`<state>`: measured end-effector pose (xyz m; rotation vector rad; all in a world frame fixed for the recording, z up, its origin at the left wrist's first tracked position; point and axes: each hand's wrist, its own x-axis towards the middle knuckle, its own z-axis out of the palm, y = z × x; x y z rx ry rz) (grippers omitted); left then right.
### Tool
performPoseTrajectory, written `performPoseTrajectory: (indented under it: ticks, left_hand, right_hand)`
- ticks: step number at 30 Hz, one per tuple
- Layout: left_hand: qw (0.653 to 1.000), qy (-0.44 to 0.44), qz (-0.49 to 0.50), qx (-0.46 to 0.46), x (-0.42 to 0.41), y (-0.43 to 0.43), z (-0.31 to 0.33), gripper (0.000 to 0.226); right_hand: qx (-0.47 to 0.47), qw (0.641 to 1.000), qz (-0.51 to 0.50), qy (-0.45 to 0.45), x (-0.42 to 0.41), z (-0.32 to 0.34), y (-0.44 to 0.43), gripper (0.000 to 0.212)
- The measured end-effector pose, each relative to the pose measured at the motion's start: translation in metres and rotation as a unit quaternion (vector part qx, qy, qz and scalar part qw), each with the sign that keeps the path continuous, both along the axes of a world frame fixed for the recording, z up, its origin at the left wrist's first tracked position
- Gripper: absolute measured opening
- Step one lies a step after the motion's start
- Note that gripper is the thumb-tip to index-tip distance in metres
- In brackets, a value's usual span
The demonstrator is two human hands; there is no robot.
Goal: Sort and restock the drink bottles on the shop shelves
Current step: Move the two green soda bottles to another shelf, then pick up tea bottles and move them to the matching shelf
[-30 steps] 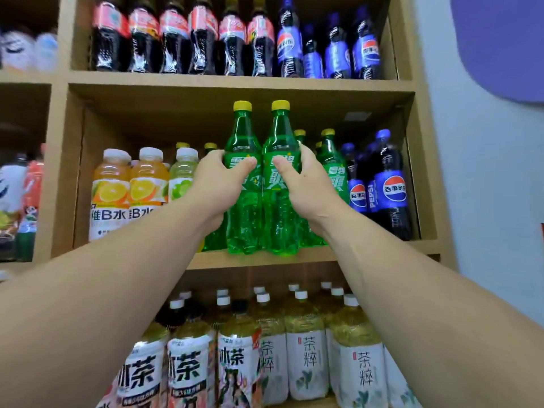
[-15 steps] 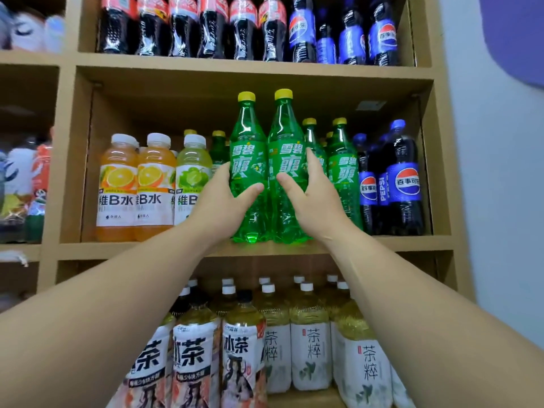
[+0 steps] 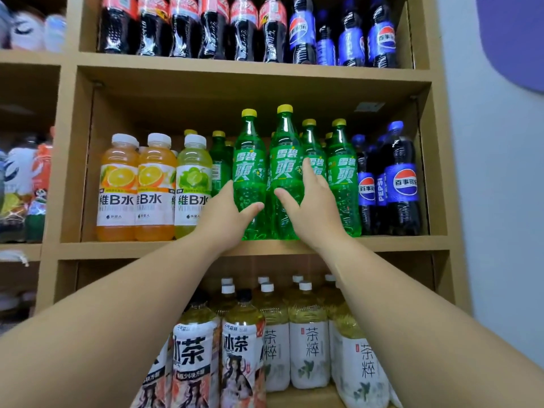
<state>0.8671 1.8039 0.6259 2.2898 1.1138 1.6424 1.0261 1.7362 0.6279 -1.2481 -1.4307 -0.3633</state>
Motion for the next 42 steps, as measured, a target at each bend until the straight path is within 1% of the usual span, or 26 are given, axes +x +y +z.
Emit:
performPoseTrajectory:
  ticks: [3,7,9,11,14,17,23,26,29,31,32,33,36,37,38,40,42]
  left_hand:
    - [0.999,0.044,0.018,-0.011,-0.004,-0.001,-0.005,0.093]
    - [0.995,0.100,-0.010,-0.002,-0.017,-0.003,-0.014,0.104]
    - [0.995,0.098,-0.022,-0.005,-0.020,-0.004,-0.014,0.109]
    - [0.995,0.104,-0.007,0.004,-0.018,-0.003,-0.013,0.113]
    - [0.991,0.123,0.045,0.013,-0.008,0.000,-0.010,0.113]
    - [0.989,0.129,0.075,0.009,0.000,0.001,-0.007,0.113]
    - [0.990,0.122,0.063,-0.016,0.000,0.006,-0.003,0.112]
    - [0.992,0.114,0.058,-0.022,-0.002,0.005,-0.001,0.111]
    - [0.989,0.133,0.071,-0.008,-0.003,0.002,-0.005,0.105]
    - [0.988,0.137,0.069,0.020,-0.008,-0.004,-0.011,0.096]
    - [0.989,0.128,0.057,0.042,-0.013,-0.009,-0.017,0.092]
    - [0.991,0.111,0.041,0.068,-0.019,-0.015,-0.025,0.086]
    - [0.988,0.035,-0.018,0.148,-0.048,-0.040,-0.069,0.069]
    - [0.986,0.013,-0.027,0.166,-0.059,-0.046,-0.089,0.063]
    - [0.985,-0.002,-0.025,0.170,-0.069,-0.049,-0.110,0.059]
    - [0.991,-0.016,0.006,0.134,-0.085,-0.046,-0.153,0.055]
    - [0.996,-0.009,0.049,0.070,-0.094,-0.036,-0.189,0.057]
  right_hand:
    - [0.029,0.997,-0.054,-0.036,0.009,-0.011,-0.002,0.082]
    - [0.018,0.999,-0.018,-0.037,0.019,-0.022,-0.003,0.081]
    - [0.011,0.999,-0.016,-0.039,0.023,-0.025,-0.001,0.081]
    - [0.010,0.999,-0.027,-0.035,0.023,-0.025,0.003,0.080]
    - [0.014,0.998,-0.057,-0.035,0.015,-0.024,0.012,0.080]
    - [0.026,0.994,-0.098,-0.046,0.008,-0.027,0.021,0.078]
    - [0.026,0.990,-0.133,-0.041,0.007,-0.027,0.029,0.076]
    - [0.006,0.986,-0.160,-0.050,0.004,-0.025,0.031,0.075]
    - [-0.031,0.984,-0.167,-0.063,0.000,-0.027,0.028,0.076]
    - [-0.042,0.984,-0.153,-0.076,0.000,-0.031,0.021,0.076]
    - [-0.027,0.988,-0.135,-0.076,0.001,-0.035,0.016,0.075]
    - [0.006,0.991,-0.113,-0.072,0.003,-0.042,0.010,0.072]
    - [0.139,0.987,-0.059,-0.051,0.005,-0.079,-0.009,0.054]
    - [0.161,0.985,-0.045,-0.040,0.003,-0.096,-0.013,0.048]
    - [0.163,0.986,-0.029,-0.024,0.000,-0.114,-0.015,0.042]
    - [0.113,0.993,0.004,0.016,-0.007,-0.153,-0.011,0.037]
    - [0.026,0.998,0.026,0.054,-0.015,-0.188,-0.001,0.037]
